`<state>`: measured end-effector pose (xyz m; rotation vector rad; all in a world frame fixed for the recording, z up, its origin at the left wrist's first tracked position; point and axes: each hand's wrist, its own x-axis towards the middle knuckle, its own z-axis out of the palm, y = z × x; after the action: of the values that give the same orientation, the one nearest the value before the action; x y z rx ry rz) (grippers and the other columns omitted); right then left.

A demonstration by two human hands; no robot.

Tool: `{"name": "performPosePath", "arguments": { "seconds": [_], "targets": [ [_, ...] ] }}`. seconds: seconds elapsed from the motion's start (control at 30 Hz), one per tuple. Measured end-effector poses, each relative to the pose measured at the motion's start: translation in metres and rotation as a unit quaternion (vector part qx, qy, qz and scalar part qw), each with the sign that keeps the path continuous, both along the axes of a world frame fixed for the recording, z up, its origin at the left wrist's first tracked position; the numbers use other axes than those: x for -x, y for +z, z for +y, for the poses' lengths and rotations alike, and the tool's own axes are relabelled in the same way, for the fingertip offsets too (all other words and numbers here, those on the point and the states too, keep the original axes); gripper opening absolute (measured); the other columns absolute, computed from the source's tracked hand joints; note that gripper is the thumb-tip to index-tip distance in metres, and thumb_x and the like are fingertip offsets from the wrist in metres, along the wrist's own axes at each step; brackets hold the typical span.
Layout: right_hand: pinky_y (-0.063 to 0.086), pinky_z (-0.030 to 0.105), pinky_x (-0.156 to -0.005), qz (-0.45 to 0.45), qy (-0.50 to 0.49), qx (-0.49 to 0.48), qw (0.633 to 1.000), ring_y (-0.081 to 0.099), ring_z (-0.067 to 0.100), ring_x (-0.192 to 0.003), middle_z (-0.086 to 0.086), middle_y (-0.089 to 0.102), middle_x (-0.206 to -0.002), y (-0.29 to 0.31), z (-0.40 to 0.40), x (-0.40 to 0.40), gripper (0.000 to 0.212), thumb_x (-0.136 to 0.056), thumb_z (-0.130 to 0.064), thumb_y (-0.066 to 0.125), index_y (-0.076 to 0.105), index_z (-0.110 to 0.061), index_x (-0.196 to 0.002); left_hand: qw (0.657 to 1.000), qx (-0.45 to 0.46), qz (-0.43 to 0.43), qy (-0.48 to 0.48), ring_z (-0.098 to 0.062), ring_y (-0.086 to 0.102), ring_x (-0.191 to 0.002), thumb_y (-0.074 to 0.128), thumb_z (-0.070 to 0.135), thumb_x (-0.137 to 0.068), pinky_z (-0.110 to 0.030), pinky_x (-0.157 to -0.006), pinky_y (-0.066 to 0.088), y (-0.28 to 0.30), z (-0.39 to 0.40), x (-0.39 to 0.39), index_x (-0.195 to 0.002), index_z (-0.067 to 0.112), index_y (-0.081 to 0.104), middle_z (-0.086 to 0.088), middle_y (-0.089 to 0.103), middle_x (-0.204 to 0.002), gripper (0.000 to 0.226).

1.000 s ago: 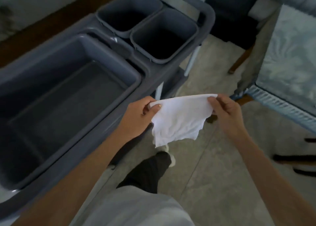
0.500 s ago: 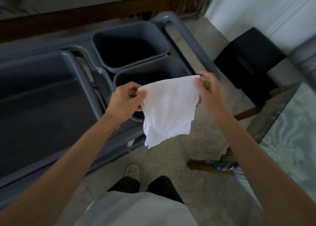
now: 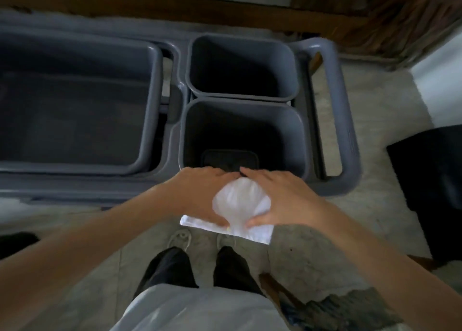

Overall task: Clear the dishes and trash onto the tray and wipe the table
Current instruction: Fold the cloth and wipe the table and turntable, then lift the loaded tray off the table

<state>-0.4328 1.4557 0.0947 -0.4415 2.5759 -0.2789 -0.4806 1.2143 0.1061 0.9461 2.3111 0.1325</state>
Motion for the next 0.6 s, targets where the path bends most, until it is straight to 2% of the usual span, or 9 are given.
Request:
{"name": "performPosePath", "arguments": {
  "seconds": [0.07,0.13,0.2,0.27,0.43,0.53,0.6],
  "targets": [
    [0.046,0.038,-0.093,0.062,0.038,-0.016,0.997,0.059,0.022,-0.121,-0.004,0.059,-0.142,-0.008,0.004,0.001,0.106,-0.073,-0.068,0.072,0.022,-0.037,-0.161,0.995,0.002,0.102,0.008,-0.016,0.061,-0.116,0.052,0.075,-0.077,-0.039,-0.088,0.054,-0.007,0.004,-0.009,-0.147,0.044,0.024,0.012,0.058,-0.132,0.081],
    [0.053,0.039,-0.076,0.139,0.066,-0.008,0.988,0.070,0.027,-0.101,0.002,0.071,-0.119,-0.014,0.006,0.001,0.087,-0.078,-0.046,0.079,0.042,-0.026,-0.154,0.983,-0.008,0.181,0.029,-0.020,0.062,-0.112,0.066,0.048,-0.088,-0.038,-0.088,0.052,-0.021,0.006,-0.022,-0.152,0.030,0.032,0.005,0.060,-0.129,0.075],
    [0.055,0.038,-0.064,0.204,0.068,0.001,0.977,0.072,0.027,-0.085,0.002,0.073,-0.101,-0.019,0.007,-0.003,0.075,-0.073,-0.031,0.086,0.058,-0.019,-0.141,0.967,-0.056,0.244,0.057,-0.029,0.066,-0.099,0.080,0.024,-0.079,-0.044,-0.083,0.053,-0.033,0.007,-0.037,-0.143,0.016,0.053,-0.005,0.067,-0.114,0.071],
    [0.054,0.037,-0.062,0.241,0.068,-0.001,0.968,0.071,0.026,-0.080,0.002,0.072,-0.094,-0.025,0.008,-0.008,0.073,-0.067,-0.026,0.091,0.064,-0.016,-0.134,0.937,-0.116,0.317,0.094,-0.033,0.065,-0.084,0.084,0.012,-0.068,-0.045,-0.076,0.053,-0.046,0.009,-0.046,-0.130,0.009,0.065,-0.009,0.069,-0.099,0.065],
    [0.054,0.039,-0.066,0.265,0.073,-0.011,0.961,0.069,0.027,-0.080,0.005,0.072,-0.097,-0.028,0.009,-0.010,0.077,-0.063,-0.028,0.094,0.063,-0.014,-0.133,0.898,-0.125,0.406,0.117,-0.031,0.060,-0.084,0.074,0.012,-0.077,-0.047,-0.089,0.048,-0.062,0.018,-0.054,-0.130,0.010,0.061,-0.008,0.063,-0.097,0.055],
    [0.054,0.041,-0.065,0.262,0.071,-0.012,0.962,0.069,0.029,-0.079,0.005,0.071,-0.095,-0.026,0.007,-0.011,0.077,-0.063,-0.028,0.095,0.064,-0.014,-0.132,0.896,-0.115,0.409,0.128,-0.030,0.060,-0.086,0.077,0.015,-0.076,-0.048,-0.096,0.047,-0.067,0.018,-0.055,-0.132,0.012,0.057,-0.008,0.061,-0.098,0.059],
    [0.054,0.042,-0.070,0.242,0.070,-0.020,0.968,0.069,0.029,-0.084,0.004,0.071,-0.099,-0.024,0.006,-0.011,0.081,-0.064,-0.031,0.094,0.060,-0.015,-0.136,0.906,-0.099,0.392,0.126,-0.030,0.062,-0.092,0.085,0.024,-0.071,-0.050,-0.101,0.046,-0.065,0.017,-0.056,-0.134,0.014,0.056,-0.008,0.063,-0.102,0.070]
  ]
}}
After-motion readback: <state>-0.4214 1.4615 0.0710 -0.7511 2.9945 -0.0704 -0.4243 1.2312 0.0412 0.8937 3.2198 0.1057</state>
